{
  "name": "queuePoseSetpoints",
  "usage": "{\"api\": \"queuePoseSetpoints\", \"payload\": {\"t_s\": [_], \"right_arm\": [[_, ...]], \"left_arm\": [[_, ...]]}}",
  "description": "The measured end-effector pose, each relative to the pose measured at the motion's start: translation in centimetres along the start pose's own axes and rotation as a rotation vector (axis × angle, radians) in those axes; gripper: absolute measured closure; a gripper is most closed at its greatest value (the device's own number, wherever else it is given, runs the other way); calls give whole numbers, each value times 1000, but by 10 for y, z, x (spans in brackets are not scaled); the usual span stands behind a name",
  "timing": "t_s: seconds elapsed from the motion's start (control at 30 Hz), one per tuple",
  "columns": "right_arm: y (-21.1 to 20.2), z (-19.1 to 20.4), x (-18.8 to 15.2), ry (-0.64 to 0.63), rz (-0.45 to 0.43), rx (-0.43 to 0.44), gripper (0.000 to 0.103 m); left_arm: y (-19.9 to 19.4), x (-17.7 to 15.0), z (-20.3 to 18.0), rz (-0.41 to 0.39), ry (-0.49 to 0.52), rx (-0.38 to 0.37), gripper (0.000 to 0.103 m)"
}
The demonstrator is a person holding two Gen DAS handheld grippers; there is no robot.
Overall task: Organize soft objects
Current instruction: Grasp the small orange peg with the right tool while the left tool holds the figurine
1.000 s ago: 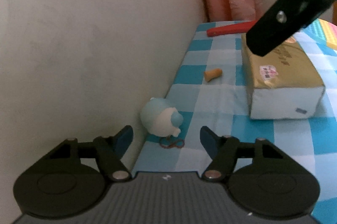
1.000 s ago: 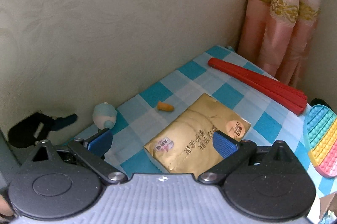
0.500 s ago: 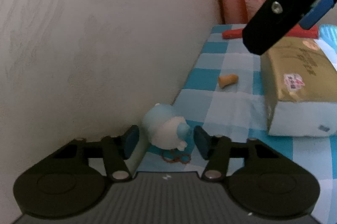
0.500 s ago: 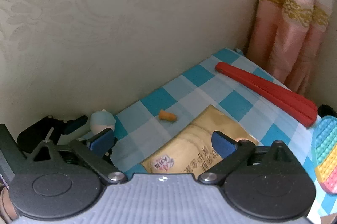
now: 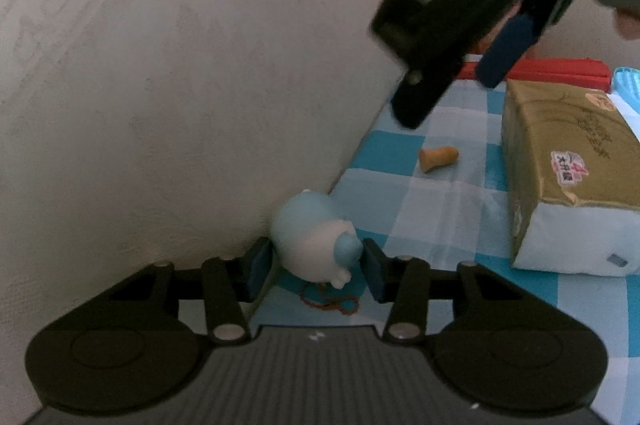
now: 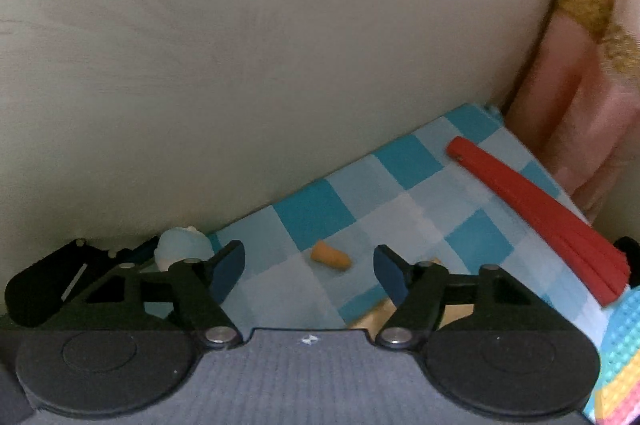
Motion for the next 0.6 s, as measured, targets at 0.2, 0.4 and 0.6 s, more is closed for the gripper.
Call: {"api": "queuePoseSetpoints", "payload": {"t_s": [0.2, 0.4, 0.6], "right_arm": [[36, -6, 16, 109, 145, 29, 39], [58, -5, 23, 182, 239, -33, 39], [75, -6, 21, 216, 288, -93, 41]], "left_arm": [[2, 0, 2, 11, -2, -8, 56], [9, 5, 6, 14, -11, -20, 56], [10, 5, 5, 12, -16, -33, 56]]}}
Point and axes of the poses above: each gripper's, at about its wrist camera, not at the fingertips, and y roughly the way its jaws point, z to its left, x to its top, the point moved 2 cm from there along y, roughly the way its jaws point, and after that the axes turned 3 degrees about -y, right-handed, at the moved point
